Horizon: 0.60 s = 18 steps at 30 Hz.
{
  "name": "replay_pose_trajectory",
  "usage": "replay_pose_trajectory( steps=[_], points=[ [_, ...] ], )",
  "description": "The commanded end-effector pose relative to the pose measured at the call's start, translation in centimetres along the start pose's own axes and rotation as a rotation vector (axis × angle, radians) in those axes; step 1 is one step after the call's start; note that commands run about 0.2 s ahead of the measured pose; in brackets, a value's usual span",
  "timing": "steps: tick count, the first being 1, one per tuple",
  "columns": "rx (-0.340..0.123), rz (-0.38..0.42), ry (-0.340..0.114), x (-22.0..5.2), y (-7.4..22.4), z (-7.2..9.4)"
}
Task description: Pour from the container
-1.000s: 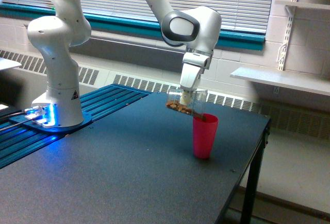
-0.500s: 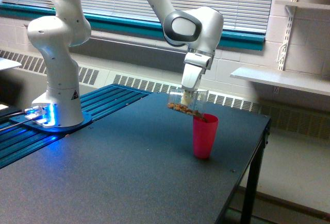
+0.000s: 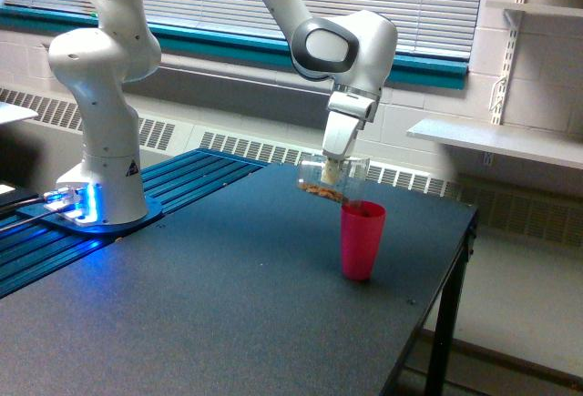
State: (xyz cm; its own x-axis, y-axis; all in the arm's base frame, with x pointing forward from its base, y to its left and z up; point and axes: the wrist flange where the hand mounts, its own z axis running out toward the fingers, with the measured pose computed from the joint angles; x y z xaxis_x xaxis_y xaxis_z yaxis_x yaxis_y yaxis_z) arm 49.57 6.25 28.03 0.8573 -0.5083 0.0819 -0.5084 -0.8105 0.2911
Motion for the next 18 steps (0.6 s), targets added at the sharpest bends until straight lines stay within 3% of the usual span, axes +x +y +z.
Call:
replay_pose_trajectory(
  steps=[1,18],
  points=[
    [-0.012,-0.014,-0.008,-0.06,-0.15,-0.11],
    [-0.018,0.012,-0.027,-0.04,0.39,-0.22]
  ],
)
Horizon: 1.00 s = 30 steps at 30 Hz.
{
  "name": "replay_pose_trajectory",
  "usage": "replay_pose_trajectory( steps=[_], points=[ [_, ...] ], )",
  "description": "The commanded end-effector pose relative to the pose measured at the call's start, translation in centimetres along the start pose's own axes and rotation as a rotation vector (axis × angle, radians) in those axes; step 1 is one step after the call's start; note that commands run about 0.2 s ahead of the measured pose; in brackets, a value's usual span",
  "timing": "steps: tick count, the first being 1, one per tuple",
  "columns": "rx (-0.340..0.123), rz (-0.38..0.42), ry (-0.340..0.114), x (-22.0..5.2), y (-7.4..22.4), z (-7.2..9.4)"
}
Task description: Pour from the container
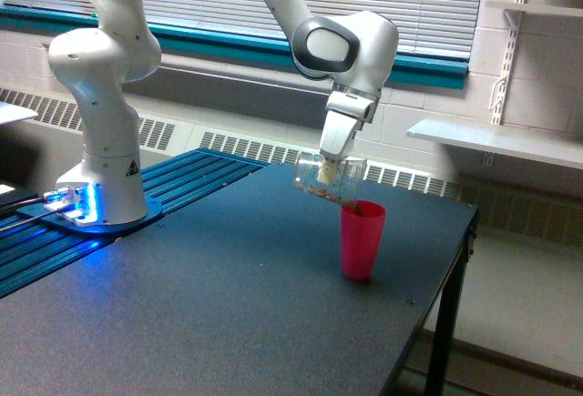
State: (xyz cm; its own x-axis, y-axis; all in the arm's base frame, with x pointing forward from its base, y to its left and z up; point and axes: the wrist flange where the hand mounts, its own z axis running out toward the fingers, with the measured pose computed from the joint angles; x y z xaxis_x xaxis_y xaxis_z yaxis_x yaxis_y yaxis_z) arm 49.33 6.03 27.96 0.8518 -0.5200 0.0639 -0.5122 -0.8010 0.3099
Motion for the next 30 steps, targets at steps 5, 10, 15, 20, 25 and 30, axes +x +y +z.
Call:
replay_pose_trajectory(
  steps=[5,10,15,20,25,30],
  points=[
    [0.006,0.012,-0.008,0.09,0.00,-0.54],
    [0.010,0.016,-0.013,0.12,-0.13,-0.59],
    [0.013,0.017,-0.017,0.14,-0.23,-0.55],
    [0.031,0.018,-0.024,0.06,-0.68,-0.74],
    [0.029,0.024,-0.020,0.38,-0.57,-0.91],
    [0.030,0.024,-0.019,0.51,-0.57,-1.06]
  ],
)
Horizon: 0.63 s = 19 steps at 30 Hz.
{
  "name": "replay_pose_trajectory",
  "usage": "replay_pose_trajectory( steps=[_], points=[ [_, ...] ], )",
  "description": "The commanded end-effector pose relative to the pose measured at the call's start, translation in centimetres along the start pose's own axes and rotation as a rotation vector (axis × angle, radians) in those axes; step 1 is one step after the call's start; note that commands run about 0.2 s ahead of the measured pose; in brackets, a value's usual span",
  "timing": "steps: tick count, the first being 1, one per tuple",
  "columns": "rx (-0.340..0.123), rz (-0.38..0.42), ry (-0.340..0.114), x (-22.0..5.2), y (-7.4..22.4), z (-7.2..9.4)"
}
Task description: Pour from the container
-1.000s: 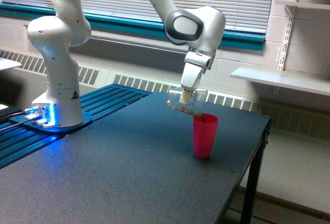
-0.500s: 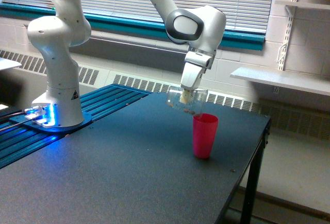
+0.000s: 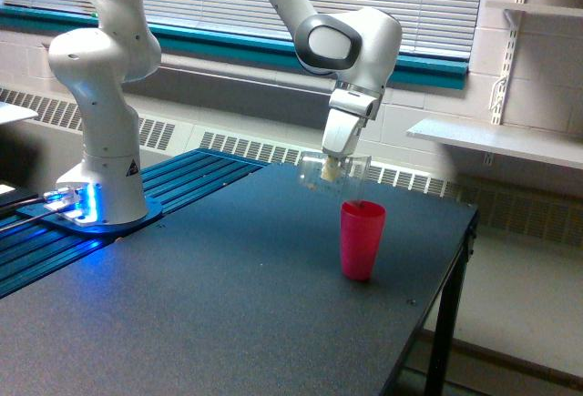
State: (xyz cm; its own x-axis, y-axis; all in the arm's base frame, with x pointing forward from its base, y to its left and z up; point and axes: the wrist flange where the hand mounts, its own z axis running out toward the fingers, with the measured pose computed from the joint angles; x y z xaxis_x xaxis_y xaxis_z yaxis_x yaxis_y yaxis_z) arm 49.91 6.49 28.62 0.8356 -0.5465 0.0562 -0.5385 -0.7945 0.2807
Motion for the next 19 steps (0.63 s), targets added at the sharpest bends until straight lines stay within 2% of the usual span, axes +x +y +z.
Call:
replay_pose_trajectory(
  steps=[1,15,19],
  points=[
    [0.001,-0.002,-0.001,0.26,-0.09,-0.26],
    [0.000,-0.005,0.004,0.23,0.09,-0.56],
    [0.001,-0.005,0.026,0.56,0.13,-0.95]
  ],
)
